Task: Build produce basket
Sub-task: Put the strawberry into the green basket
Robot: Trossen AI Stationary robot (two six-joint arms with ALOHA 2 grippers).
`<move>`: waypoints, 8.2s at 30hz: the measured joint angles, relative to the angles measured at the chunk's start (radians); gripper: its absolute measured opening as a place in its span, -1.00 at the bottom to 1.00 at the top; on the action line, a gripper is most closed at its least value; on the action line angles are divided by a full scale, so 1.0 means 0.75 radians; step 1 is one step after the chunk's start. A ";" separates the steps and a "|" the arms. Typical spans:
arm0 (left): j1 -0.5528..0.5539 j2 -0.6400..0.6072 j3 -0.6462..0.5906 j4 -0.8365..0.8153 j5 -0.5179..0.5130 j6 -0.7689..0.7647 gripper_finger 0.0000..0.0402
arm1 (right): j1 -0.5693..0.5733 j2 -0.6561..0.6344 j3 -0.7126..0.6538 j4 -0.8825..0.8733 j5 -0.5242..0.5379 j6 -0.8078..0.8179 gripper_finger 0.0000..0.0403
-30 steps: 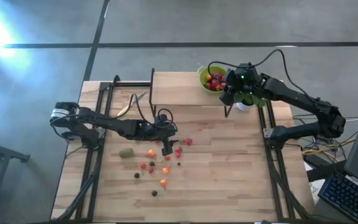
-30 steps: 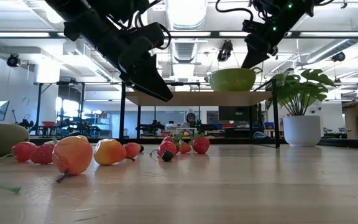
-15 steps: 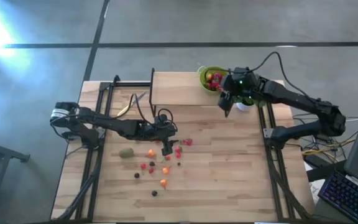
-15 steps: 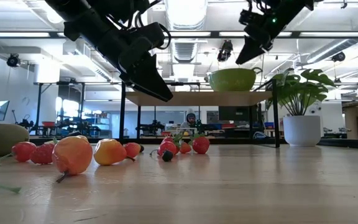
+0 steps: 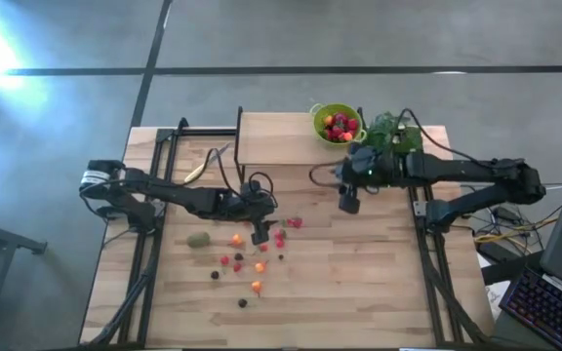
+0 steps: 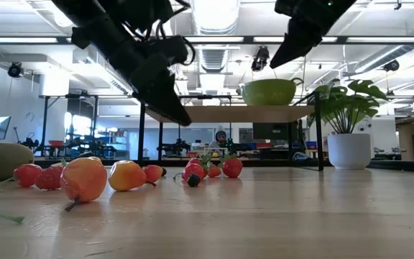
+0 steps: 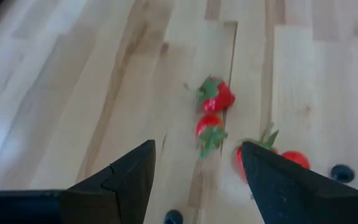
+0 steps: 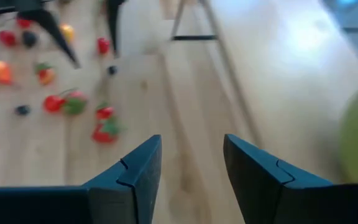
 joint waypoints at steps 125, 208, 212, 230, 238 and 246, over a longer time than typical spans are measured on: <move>0.045 0.171 0.254 0.299 0.264 -0.122 -0.99 | 0.300 0.333 -0.305 0.690 -0.043 0.063 -0.54; 0.101 0.883 0.491 0.654 -0.940 -0.497 0.25 | 0.215 -0.337 -0.695 0.390 0.505 0.502 -0.08; 0.116 0.887 0.490 0.656 -0.920 -0.529 0.27 | 0.216 -0.341 -0.696 0.389 0.504 0.499 -0.04; 0.221 0.887 0.493 0.620 -0.747 -0.705 0.35 | 0.216 -0.313 -0.696 0.421 0.500 0.489 -0.15; 0.260 0.887 0.493 0.621 -0.683 -0.772 0.35 | 0.216 -0.313 -0.696 0.421 0.498 0.489 -0.06; 0.268 0.888 0.493 0.619 -0.678 -0.796 0.35 | 0.218 -0.313 -0.696 0.420 0.486 0.499 -0.01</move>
